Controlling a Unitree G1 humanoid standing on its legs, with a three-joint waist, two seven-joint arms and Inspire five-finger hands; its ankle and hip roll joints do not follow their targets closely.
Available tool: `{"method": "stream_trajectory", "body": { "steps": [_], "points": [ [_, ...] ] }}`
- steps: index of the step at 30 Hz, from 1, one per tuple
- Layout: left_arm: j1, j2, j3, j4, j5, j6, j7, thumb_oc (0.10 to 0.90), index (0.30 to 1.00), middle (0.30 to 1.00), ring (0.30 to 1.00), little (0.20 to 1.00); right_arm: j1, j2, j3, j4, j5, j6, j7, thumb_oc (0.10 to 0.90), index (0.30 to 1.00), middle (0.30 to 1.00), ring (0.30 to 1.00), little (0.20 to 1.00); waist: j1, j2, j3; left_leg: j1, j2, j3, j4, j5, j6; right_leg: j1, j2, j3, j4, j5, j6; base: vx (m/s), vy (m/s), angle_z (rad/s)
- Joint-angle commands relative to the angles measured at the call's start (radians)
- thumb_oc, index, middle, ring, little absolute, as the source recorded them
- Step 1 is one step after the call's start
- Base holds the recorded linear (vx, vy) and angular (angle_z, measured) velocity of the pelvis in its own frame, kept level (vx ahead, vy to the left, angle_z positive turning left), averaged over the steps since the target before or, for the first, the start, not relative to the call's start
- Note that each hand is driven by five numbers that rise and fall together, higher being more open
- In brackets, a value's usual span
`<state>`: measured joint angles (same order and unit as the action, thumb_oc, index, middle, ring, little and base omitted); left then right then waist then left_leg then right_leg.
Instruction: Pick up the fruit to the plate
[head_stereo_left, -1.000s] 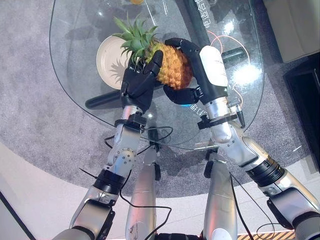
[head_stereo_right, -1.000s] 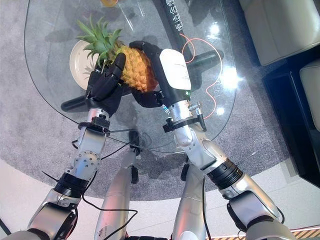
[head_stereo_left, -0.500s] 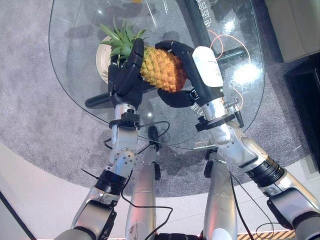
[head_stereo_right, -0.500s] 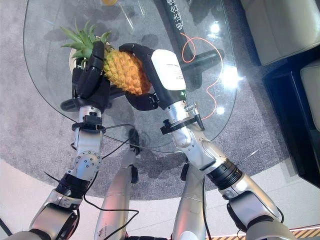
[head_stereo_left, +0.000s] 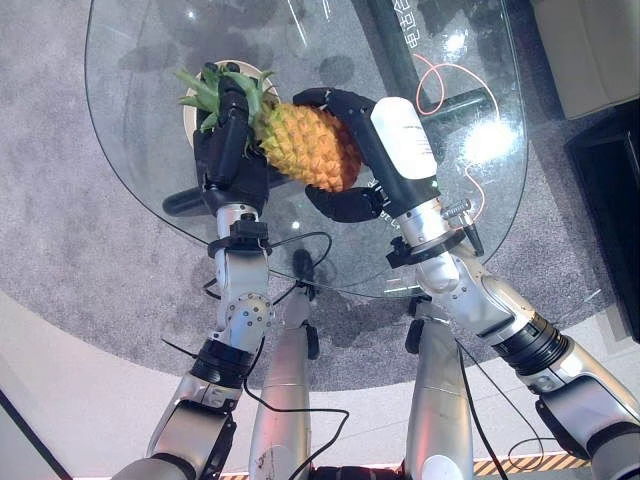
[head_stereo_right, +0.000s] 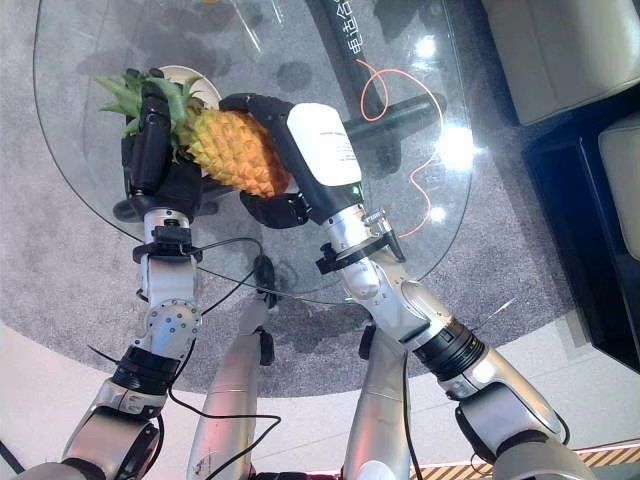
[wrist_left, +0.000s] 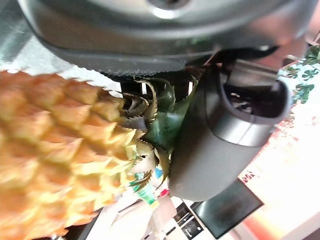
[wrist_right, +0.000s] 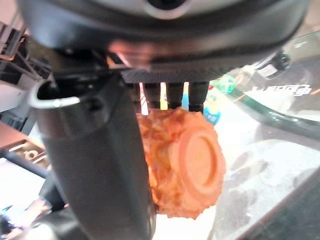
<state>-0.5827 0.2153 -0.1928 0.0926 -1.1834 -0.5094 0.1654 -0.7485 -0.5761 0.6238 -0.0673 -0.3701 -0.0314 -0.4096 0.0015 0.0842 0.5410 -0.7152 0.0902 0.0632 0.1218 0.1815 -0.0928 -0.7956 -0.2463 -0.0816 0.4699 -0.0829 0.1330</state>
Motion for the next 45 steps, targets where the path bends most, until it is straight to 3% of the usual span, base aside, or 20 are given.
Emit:
{"method": "stream_trajectory", "body": {
  "steps": [1, 10, 11, 12, 25, 30, 36, 41, 45],
  "points": [
    [-0.130, 0.030, 0.012, -0.193, 0.110, -0.107, -0.084, 0.100, 0.300, 0.300, 0.300, 0.200, -0.126, 0.019, -0.023, -0.109, -0.023, -0.081, -0.019, 0.100, 0.300, 0.300, 0.300, 0.200, 0.016, -0.018, -0.021, 0.005, -0.070, -0.001, 0.079, -0.113, 0.028, 0.058, 0.040, -0.075, -0.171, 0.108, -0.011, 0.00, 0.000, 0.00],
    [-0.131, 0.026, 0.016, -0.191, 0.119, -0.118, -0.081, 0.100, 0.300, 0.300, 0.300, 0.200, -0.120, 0.029, -0.034, -0.104, -0.029, -0.087, -0.035, 0.100, 0.300, 0.300, 0.300, 0.200, 0.016, -0.017, -0.021, 0.014, -0.071, -0.001, 0.067, -0.110, 0.028, 0.066, 0.040, -0.076, -0.181, 0.111, -0.010, 0.00, 0.000, 0.00],
    [-0.126, 0.025, 0.015, -0.190, 0.119, -0.124, -0.079, 0.100, 0.300, 0.300, 0.300, 0.200, -0.116, 0.033, -0.034, -0.105, -0.026, -0.081, -0.045, 0.152, 0.345, 0.345, 0.345, 0.252, 0.016, -0.017, -0.021, 0.022, -0.071, -0.001, 0.068, -0.116, 0.027, 0.073, 0.040, -0.076, -0.178, 0.104, -0.008, 0.00, 0.000, 0.00],
    [-0.126, 0.025, 0.015, -0.190, 0.116, -0.126, -0.080, 0.100, 0.300, 0.300, 0.300, 0.200, -0.115, 0.035, -0.036, -0.105, -0.023, -0.082, -0.048, 0.800, 0.900, 0.900, 0.900, 0.900, 0.016, -0.017, -0.021, 0.022, -0.071, -0.001, 0.067, -0.116, 0.027, 0.073, 0.040, -0.076, -0.178, 0.104, -0.009, 0.00, 0.000, 0.00],
    [-0.130, 0.010, 0.032, -0.186, 0.147, -0.163, -0.033, 0.100, 0.300, 0.300, 0.300, 0.200, -0.108, 0.049, -0.057, -0.100, -0.034, -0.084, -0.062, 0.800, 0.900, 0.900, 0.900, 0.900, 0.013, -0.017, -0.021, 0.029, -0.071, 0.002, 0.061, -0.115, 0.026, 0.078, 0.039, -0.076, -0.185, 0.105, -0.007, 0.00, 0.001, 0.00],
    [-0.132, 0.009, 0.044, -0.188, 0.193, -0.190, 0.035, 0.100, 0.300, 0.300, 0.300, 0.200, -0.108, 0.043, -0.062, -0.099, -0.027, -0.084, -0.070, 0.800, 0.900, 0.900, 0.900, 0.900, 0.013, -0.017, -0.021, 0.027, -0.071, 0.002, 0.063, -0.116, 0.025, 0.078, 0.037, -0.077, -0.187, 0.105, -0.007, 0.00, 0.000, 0.00],
    [-0.134, 0.006, 0.063, -0.188, 0.311, -0.238, 0.215, 0.100, 0.300, 0.300, 0.300, 0.200, -0.111, 0.053, -0.066, -0.094, -0.036, -0.082, -0.082, 0.800, 0.900, 0.900, 0.900, 0.900, 0.017, -0.015, -0.021, 0.019, -0.074, -0.004, 0.056, -0.105, 0.026, 0.072, 0.040, -0.077, -0.191, 0.112, -0.009, 0.00, 0.000, 0.00],
    [-0.131, 0.006, 0.073, -0.186, 0.354, -0.244, 0.281, 0.100, 0.300, 0.300, 0.300, 0.200, -0.105, 0.056, -0.069, -0.093, -0.037, -0.082, -0.086, 0.800, 0.900, 0.900, 0.900, 0.900, 0.018, -0.016, -0.021, 0.028, -0.073, -0.004, 0.052, -0.110, 0.024, 0.079, 0.040, -0.079, -0.188, 0.103, -0.006, 0.00, 0.000, 0.00],
    [-0.144, 0.015, 0.095, -0.183, 0.434, -0.262, 0.400, 0.100, 0.300, 0.300, 0.300, 0.200, -0.111, 0.052, -0.071, -0.097, -0.033, -0.072, -0.091, 0.800, 0.900, 0.900, 0.900, 0.900, 0.020, -0.017, -0.021, 0.021, -0.073, -0.005, 0.048, -0.100, 0.023, 0.074, 0.041, -0.082, -0.191, 0.109, -0.008, 0.00, 0.000, 0.00]
  ]
}}
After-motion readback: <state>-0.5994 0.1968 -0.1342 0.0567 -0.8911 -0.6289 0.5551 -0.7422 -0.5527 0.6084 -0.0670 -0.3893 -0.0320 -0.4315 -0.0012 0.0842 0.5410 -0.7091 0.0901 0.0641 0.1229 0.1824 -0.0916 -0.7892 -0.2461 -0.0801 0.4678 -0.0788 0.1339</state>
